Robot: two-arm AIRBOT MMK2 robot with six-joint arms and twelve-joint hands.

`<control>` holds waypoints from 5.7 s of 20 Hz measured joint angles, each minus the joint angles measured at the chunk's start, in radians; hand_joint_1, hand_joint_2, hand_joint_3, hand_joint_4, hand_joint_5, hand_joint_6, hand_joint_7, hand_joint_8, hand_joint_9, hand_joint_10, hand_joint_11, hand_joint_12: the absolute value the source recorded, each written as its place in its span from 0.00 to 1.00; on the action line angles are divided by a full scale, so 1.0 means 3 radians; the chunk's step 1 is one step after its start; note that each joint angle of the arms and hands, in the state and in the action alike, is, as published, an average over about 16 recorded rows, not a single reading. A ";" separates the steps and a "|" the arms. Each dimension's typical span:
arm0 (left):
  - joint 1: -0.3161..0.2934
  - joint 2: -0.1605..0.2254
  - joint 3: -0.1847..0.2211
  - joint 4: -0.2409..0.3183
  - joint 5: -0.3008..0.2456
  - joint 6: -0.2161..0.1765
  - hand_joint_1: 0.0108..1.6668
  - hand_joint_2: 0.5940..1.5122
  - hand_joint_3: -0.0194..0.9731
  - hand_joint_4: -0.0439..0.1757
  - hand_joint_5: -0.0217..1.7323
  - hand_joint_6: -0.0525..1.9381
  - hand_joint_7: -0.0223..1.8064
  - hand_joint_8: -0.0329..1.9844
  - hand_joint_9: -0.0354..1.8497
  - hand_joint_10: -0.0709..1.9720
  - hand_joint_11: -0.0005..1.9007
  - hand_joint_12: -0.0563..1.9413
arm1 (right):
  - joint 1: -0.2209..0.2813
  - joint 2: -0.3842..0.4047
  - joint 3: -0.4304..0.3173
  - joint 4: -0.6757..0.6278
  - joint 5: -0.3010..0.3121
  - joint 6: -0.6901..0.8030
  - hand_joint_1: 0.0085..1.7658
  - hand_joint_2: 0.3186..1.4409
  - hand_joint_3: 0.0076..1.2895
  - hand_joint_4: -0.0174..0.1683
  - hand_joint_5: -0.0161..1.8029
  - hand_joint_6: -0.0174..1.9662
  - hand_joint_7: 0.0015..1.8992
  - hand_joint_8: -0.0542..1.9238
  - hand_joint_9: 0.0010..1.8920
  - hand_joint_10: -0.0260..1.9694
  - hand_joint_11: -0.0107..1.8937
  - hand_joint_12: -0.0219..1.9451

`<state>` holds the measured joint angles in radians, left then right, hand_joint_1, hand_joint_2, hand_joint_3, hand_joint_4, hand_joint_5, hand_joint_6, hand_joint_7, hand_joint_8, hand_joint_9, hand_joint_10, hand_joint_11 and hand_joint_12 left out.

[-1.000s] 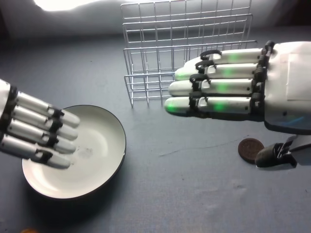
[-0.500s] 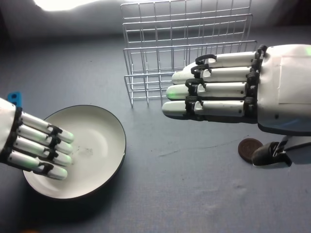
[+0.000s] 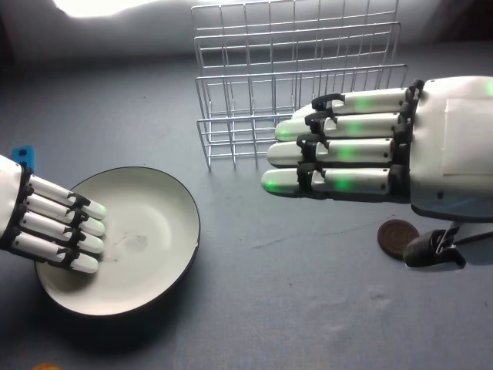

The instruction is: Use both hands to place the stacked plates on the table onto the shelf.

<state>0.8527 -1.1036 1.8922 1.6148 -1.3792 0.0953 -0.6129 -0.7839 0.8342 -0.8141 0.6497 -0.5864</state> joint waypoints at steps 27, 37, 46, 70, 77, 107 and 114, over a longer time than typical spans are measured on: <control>-0.0129 -0.0068 -0.0339 0.0025 0.0188 -0.0130 0.00 0.60 0.02 0.19 0.02 0.03 0.01 0.01 0.03 0.04 0.01 0.02 | -0.0079 -0.0809 0.0403 0.0105 -0.0303 -0.0478 0.66 0.52 0.01 0.10 0.02 0.02 0.01 0.03 0.01 0.01 0.02 0.20; -0.0297 -0.0069 -0.0555 0.0065 0.0337 -0.0303 0.00 0.60 0.02 0.19 0.02 0.03 0.01 0.01 0.03 0.04 0.01 0.02 | 0.0012 -0.1229 0.0681 0.0353 -0.0468 -0.0757 0.66 0.54 0.01 0.10 0.02 0.02 0.01 0.03 0.01 0.01 0.02 0.33; -0.0274 -0.0056 -0.0567 0.0031 0.0350 -0.0316 0.00 0.60 0.02 0.19 0.02 0.03 0.01 0.01 0.03 0.04 0.01 0.02 | 0.0111 -0.1606 0.0979 0.0539 -0.0510 -0.0867 0.69 0.57 0.01 0.10 0.05 0.02 0.06 0.03 0.07 0.03 0.02 0.54; -0.0245 -0.0049 -0.0536 -0.0062 0.0335 -0.0379 0.00 0.61 0.02 0.18 0.02 0.03 0.01 0.01 0.03 0.04 0.01 0.02 | 0.0086 -0.2111 0.1347 0.0770 -0.0496 -0.0945 0.66 0.60 0.00 0.14 0.47 0.34 0.50 0.25 0.59 0.04 0.42 0.53; -0.0346 0.0012 -0.0478 -0.0137 0.0337 -0.0467 0.00 0.61 0.02 0.18 0.02 0.03 0.02 0.01 0.03 0.04 0.01 0.02 | 0.0081 -0.2119 0.1361 0.0809 -0.0445 -0.0893 0.66 0.58 0.00 0.17 0.49 0.41 0.52 0.35 0.64 0.01 0.47 0.53; -0.0950 0.0463 -0.0196 0.0140 0.0549 -0.1003 0.00 0.60 0.02 0.21 0.02 0.03 0.02 0.01 0.03 0.04 0.01 0.02 | 0.0624 -0.1282 0.0505 0.0675 -0.0393 -0.0326 0.67 0.59 0.00 0.13 0.54 0.50 0.57 0.43 0.67 0.01 0.46 0.55; -0.0967 0.0470 -0.0223 0.0162 0.0591 -0.1007 0.00 0.60 0.02 0.22 0.02 0.03 0.02 0.01 0.03 0.04 0.01 0.02 | 0.0954 -0.1006 0.0492 0.0391 -0.0491 0.0685 0.67 0.59 0.00 0.14 0.54 0.51 0.56 0.43 0.68 0.02 0.46 0.56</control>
<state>0.5626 -0.9625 1.8252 1.6634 -1.2018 -0.2068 -0.3266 -1.0858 0.9819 -0.6968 0.5024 -0.3811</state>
